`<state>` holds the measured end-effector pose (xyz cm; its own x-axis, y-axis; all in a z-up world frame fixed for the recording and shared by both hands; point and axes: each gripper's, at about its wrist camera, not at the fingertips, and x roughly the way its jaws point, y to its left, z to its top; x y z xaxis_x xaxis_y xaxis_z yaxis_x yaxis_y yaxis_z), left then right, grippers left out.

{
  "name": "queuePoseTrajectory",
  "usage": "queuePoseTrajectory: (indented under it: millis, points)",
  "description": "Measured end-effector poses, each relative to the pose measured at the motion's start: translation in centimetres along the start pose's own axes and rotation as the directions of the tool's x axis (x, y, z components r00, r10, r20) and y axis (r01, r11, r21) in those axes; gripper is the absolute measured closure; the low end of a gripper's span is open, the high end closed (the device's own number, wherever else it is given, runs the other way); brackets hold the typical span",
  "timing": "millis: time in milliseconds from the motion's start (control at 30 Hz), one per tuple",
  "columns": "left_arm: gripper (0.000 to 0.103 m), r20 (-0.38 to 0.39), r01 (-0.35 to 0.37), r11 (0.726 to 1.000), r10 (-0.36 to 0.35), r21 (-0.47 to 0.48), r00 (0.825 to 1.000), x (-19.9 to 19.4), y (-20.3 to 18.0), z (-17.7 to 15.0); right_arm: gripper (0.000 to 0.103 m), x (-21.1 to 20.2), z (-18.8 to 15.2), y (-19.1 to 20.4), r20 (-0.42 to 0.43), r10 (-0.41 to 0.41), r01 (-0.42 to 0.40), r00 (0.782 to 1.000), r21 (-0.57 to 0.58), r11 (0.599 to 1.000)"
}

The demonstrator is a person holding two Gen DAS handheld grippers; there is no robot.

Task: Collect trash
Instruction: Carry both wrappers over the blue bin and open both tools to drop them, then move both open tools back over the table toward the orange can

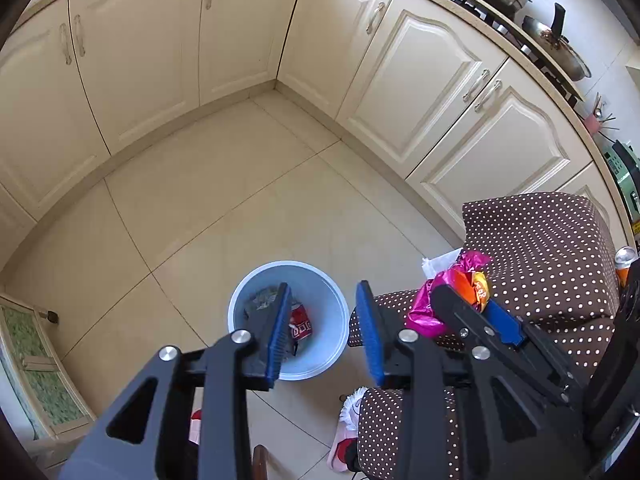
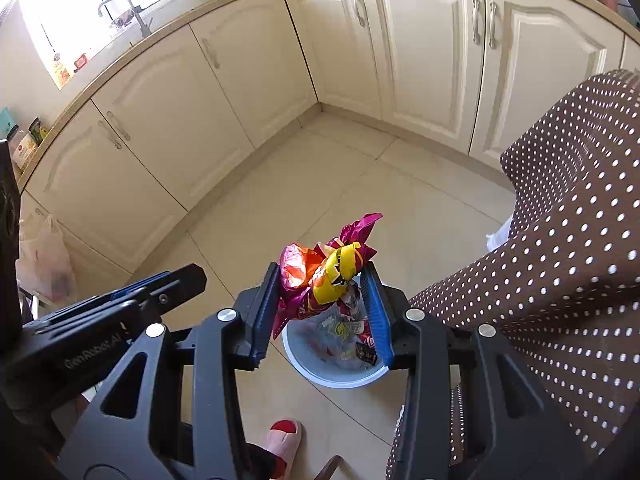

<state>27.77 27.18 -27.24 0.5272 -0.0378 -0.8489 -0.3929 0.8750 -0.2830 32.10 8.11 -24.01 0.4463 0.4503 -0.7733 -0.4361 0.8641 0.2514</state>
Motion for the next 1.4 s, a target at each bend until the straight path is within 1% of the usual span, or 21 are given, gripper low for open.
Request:
queuePoseTrajectory:
  millis: [300,767,800,833,933,1167,1400]
  points:
    - [0.07,-0.025,-0.025,0.999,0.025,-0.026,0.999,1.1,0.8,0.0,0.062,1.1,-0.1,-0.1,-0.023,0.008,-0.008,1.0,0.0,1.0]
    - [0.07,-0.013,-0.033,0.999,0.033,-0.04,0.999,1.1,1.3,0.2,0.061,2.0,0.2,0.3,-0.023,0.014,-0.015,1.0,-0.009,1.0]
    - [0.07,-0.011,-0.034,0.999,0.033,-0.042,0.999,1.0,1.3,0.0,0.059,2.0,0.3,0.3,-0.023,0.015,-0.015,1.0,-0.008,1.0]
    - [0.07,-0.011,-0.033,0.999,0.033,-0.042,0.999,1.0,1.3,0.1,0.054,2.1,0.3,0.3,-0.024,0.015,-0.016,1.0,-0.008,1.0]
    - [0.07,-0.006,-0.032,0.999,0.032,-0.044,0.999,0.9,1.3,0.0,0.051,2.2,0.2,0.5,-0.021,0.012,-0.012,1.0,-0.01,1.0]
    - [0.07,0.001,-0.029,0.999,0.029,-0.041,1.0,0.2,1.3,-0.1,0.05,1.9,0.3,0.9,-0.019,0.012,-0.012,1.0,-0.01,1.0]
    - [0.07,0.024,-0.022,0.999,0.023,-0.028,0.999,-1.4,0.5,-0.3,0.05,0.2,0.3,0.6,0.007,0.006,-0.006,1.0,-0.006,1.0]
